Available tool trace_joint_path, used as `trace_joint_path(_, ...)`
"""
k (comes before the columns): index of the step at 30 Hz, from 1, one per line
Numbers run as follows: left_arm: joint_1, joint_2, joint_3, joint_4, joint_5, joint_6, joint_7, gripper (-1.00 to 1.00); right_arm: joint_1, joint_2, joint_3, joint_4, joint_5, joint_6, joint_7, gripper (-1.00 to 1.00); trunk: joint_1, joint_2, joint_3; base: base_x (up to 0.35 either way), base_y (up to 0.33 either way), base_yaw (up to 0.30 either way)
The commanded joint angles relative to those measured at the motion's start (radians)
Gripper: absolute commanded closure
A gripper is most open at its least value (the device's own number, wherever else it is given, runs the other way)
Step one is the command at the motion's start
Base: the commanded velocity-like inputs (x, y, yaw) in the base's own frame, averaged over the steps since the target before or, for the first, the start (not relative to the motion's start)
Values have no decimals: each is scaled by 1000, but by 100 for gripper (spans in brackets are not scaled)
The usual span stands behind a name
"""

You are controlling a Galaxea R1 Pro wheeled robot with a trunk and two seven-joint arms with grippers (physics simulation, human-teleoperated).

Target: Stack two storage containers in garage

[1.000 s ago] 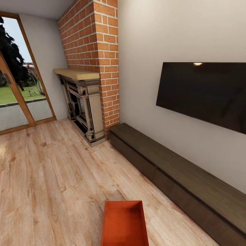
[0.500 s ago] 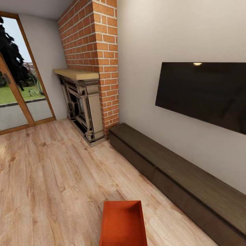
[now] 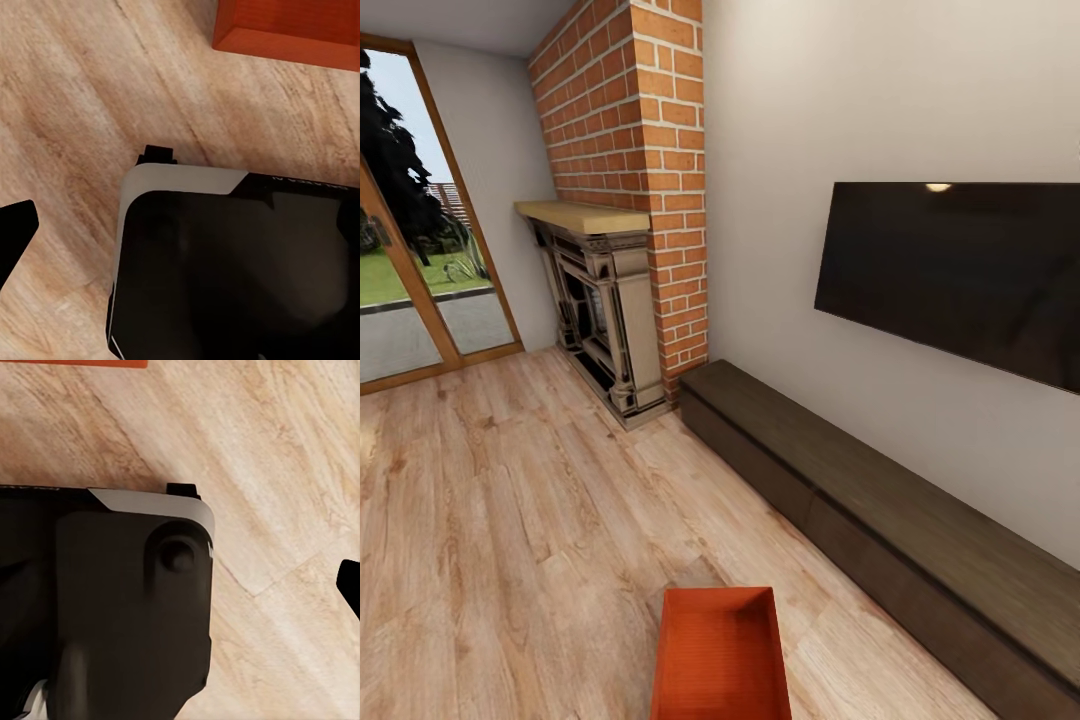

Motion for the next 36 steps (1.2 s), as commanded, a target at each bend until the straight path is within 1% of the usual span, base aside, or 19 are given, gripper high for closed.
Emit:
trace_joint_path(1, -1, 0, 1, 1, 9, -2, -4, -100, -1, 1, 8, 3, -8, -4, -1, -100, 0, -1, -2, 0, 0, 0)
trace_joint_path(20, -1, 4, 1, 2, 11, 1, -4, -100, -2, 6, 7, 3, -9, -1, 0, -100, 0, -1, -2, 0, 0, 0)
trace_joint_path(21, 3, 4, 1, 2, 11, 7, -4, -100, 0, 10, 7, 4, -9, 8, 8, -100, 0, -1, -2, 0, 0, 0)
trace_joint_path(26, 32, 7, 2, 2, 11, 5, -4, -100, 12, 10, 7, 5, -10, 17, 13, -100, 0, -1, -2, 0, 0, 0)
trace_joint_path(30, 36, 8, 2, 2, 11, 2, -4, -100, 13, 10, 7, 4, -12, 17, 5, -100, 0, -1, -2, 0, 0, 0)
trace_joint_path(36, 36, 7, 1, 1, 5, -1, -4, -100, 14, 6, 7, 4, -12, 12, 4, -100, 0, -1, -10, 0, 0, 0)
